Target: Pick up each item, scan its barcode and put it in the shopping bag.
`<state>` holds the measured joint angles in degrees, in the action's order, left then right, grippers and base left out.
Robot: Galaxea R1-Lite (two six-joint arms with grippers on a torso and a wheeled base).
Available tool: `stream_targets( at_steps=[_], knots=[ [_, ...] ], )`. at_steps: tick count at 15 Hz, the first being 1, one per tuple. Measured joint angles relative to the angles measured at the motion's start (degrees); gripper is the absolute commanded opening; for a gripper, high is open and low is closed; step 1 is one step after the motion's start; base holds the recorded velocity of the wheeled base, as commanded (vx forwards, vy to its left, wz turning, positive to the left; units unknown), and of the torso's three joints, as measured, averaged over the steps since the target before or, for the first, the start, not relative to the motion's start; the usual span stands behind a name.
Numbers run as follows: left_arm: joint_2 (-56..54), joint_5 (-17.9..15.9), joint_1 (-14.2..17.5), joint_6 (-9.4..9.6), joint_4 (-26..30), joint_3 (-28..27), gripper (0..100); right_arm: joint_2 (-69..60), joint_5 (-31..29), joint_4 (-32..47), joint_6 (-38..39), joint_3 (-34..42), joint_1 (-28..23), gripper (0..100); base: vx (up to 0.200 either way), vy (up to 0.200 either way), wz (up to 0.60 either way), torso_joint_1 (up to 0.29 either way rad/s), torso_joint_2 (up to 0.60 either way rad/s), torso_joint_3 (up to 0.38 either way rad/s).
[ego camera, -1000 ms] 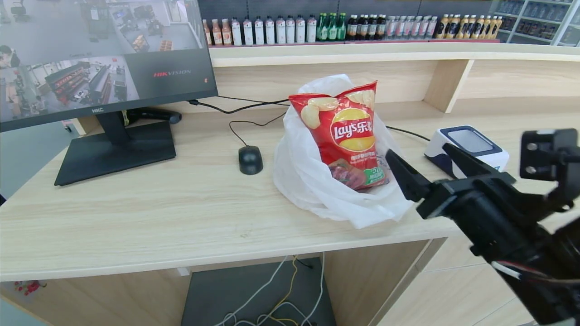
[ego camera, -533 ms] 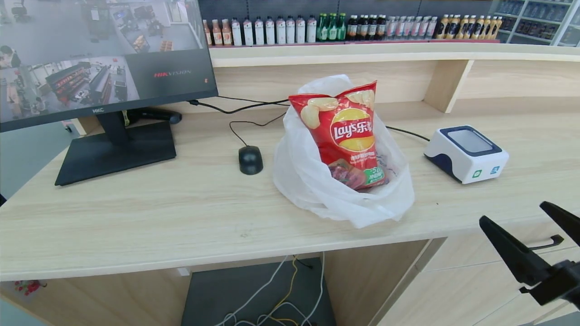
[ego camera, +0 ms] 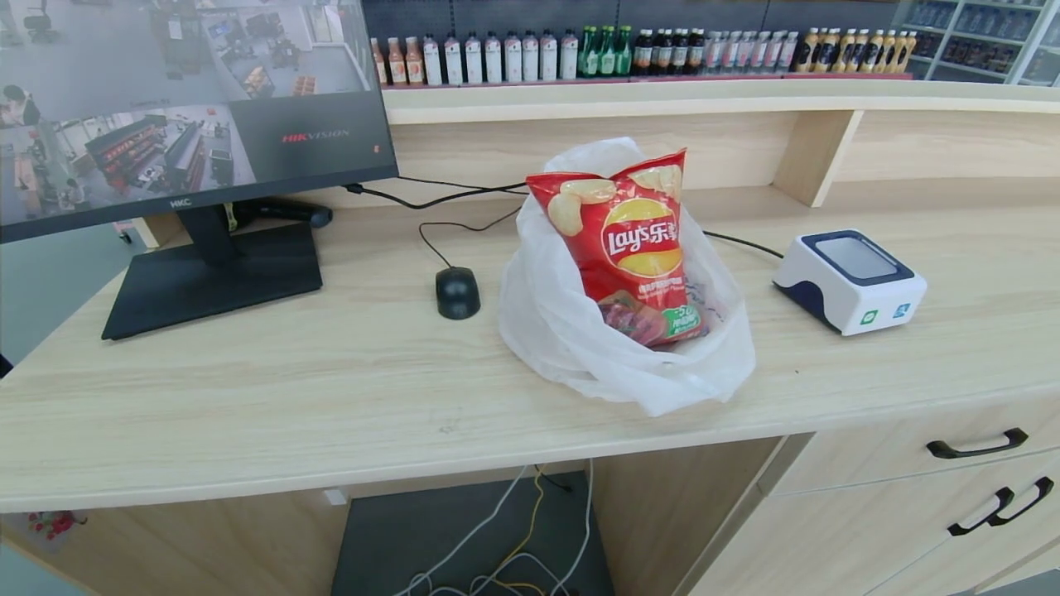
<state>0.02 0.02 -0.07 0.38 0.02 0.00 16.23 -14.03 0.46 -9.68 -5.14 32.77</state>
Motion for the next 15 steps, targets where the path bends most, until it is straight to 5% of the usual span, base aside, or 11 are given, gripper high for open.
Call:
stream_targets(
  at_steps=[8, 15],
  knots=[
    [0.0, 0.0, 0.0, 0.05, 0.0, 0.0, 100, -13.2, 5.5, 1.5, 4.5, 2.3, -2.1, 100, 0.000, 0.000, 0.00, 0.000, 0.00, 0.000],
    [0.0, 0.0, 0.0, -0.02, 0.0, 0.0, 100, -8.4, 2.7, 1.7, 6.0, 2.4, -26.8, 100, 0.000, 0.000, 0.00, 0.000, 0.00, 0.000]
  ],
)
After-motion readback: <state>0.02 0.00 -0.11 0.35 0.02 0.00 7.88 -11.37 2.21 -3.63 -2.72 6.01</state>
